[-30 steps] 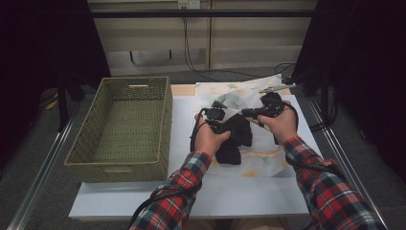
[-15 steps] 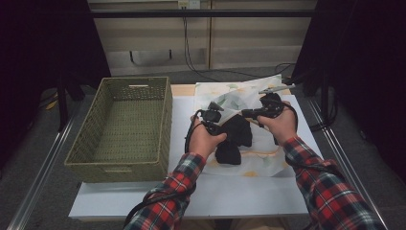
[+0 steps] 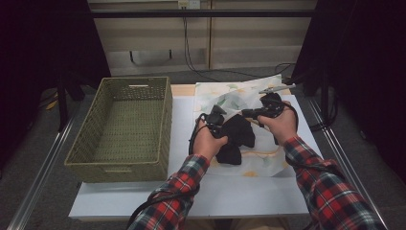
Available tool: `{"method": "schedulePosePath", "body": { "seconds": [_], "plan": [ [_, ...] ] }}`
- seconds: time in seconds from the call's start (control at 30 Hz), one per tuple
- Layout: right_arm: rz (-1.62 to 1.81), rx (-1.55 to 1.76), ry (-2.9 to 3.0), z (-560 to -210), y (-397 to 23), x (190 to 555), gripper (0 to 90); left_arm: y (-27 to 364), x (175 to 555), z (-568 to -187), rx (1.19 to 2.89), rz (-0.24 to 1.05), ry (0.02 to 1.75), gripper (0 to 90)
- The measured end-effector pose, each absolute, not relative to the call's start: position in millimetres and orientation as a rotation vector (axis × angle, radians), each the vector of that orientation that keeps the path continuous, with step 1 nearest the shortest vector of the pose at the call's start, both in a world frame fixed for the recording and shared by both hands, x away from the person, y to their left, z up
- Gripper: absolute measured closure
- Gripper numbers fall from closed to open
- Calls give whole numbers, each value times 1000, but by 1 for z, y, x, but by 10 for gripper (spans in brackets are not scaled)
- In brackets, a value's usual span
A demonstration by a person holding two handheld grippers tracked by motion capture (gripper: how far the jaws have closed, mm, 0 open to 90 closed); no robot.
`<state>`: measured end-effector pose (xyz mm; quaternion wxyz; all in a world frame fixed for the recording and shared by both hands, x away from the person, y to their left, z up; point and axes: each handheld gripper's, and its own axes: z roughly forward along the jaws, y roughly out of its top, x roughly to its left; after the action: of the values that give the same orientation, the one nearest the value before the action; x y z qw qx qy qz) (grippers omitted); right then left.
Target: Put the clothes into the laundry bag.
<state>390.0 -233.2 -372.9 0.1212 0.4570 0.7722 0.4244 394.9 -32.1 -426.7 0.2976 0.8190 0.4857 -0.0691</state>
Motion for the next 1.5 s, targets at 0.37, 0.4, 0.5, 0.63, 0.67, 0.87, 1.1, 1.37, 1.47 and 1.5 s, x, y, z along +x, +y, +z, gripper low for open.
{"method": "schedulePosePath", "body": {
  "seconds": [0.37, 0.4, 0.5, 0.63, 0.67, 0.87, 1.1, 1.37, 1.47, 1.5],
  "plan": [
    [1242, 1344, 2258, -376, -236, 389, 900, -35, 404, -429, 2127, -104, 1288, 823],
    [1244, 1341, 2258, -376, -236, 389, 900, -35, 405, -430, 2112, -108, 1290, 823],
    [1248, 1342, 2257, -375, -236, 389, 900, -36, 407, -429, 2105, -86, 1283, 823],
    [1247, 1337, 2262, -375, -235, 390, 900, -37, 411, -428, 2083, -43, 1268, 823],
    [1243, 1338, 2263, -376, -235, 390, 900, -37, 412, -428, 2078, -49, 1259, 821],
    [1241, 1343, 2268, -377, -234, 390, 900, -37, 409, -428, 2113, -51, 1238, 686],
    [1230, 1341, 2271, -378, -233, 389, 900, -29, 401, -425, 2188, -66, 1248, 525],
    [1223, 1338, 2271, -378, -232, 389, 900, -18, 394, -429, 2238, -87, 1243, 422],
    [1221, 1335, 2273, -378, -232, 389, 900, -20, 390, -434, 2221, -103, 1251, 433],
    [1222, 1340, 2273, -377, -232, 389, 900, -20, 389, -435, 2230, -126, 1248, 456]
  ]
}}
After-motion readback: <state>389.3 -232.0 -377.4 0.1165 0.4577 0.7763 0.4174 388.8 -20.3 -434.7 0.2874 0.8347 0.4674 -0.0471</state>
